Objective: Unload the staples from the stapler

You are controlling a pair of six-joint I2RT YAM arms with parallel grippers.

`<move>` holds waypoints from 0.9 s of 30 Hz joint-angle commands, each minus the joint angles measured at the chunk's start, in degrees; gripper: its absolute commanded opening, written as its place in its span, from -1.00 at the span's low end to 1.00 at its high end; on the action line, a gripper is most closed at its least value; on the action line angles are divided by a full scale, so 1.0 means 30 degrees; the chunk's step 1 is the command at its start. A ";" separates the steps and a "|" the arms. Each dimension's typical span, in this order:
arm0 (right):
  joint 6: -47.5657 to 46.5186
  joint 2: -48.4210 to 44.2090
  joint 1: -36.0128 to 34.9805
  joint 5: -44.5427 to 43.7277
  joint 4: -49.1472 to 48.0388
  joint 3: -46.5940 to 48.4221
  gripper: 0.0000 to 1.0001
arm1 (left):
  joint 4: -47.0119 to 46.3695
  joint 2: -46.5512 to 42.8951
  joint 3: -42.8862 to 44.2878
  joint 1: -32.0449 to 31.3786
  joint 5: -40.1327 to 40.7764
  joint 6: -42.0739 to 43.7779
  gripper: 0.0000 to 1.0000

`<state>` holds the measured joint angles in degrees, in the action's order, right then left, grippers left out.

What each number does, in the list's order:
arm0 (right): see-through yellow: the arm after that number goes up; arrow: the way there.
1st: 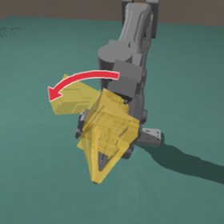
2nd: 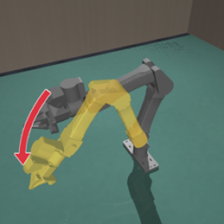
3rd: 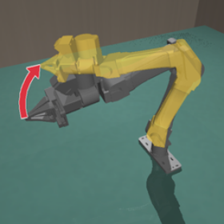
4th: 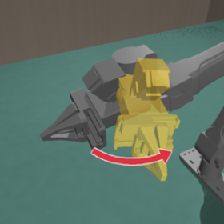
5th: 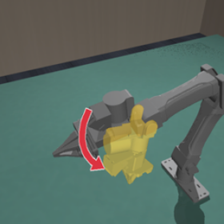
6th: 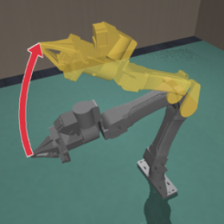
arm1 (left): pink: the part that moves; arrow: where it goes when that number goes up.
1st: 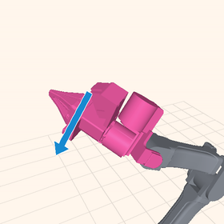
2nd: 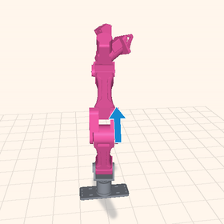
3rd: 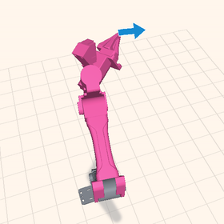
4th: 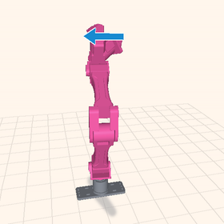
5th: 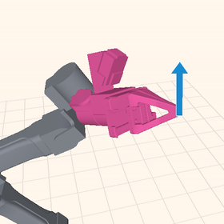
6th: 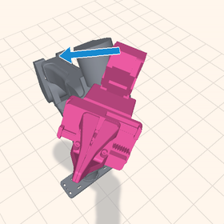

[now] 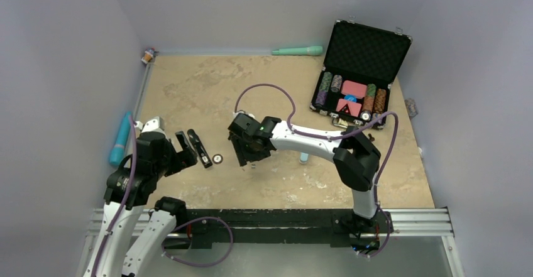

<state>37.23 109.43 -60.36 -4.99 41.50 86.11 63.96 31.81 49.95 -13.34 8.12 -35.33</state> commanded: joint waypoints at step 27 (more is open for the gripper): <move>0.0627 0.2103 0.0791 -0.0037 -0.2208 -0.0845 -0.10 | -0.0051 -0.0351 0.0100 0.0793 0.0515 -0.0235 1.00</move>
<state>39.00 115.94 -57.84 -4.95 36.10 83.85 64.36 31.09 49.95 -11.51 9.23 -35.44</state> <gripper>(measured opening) 0.457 0.997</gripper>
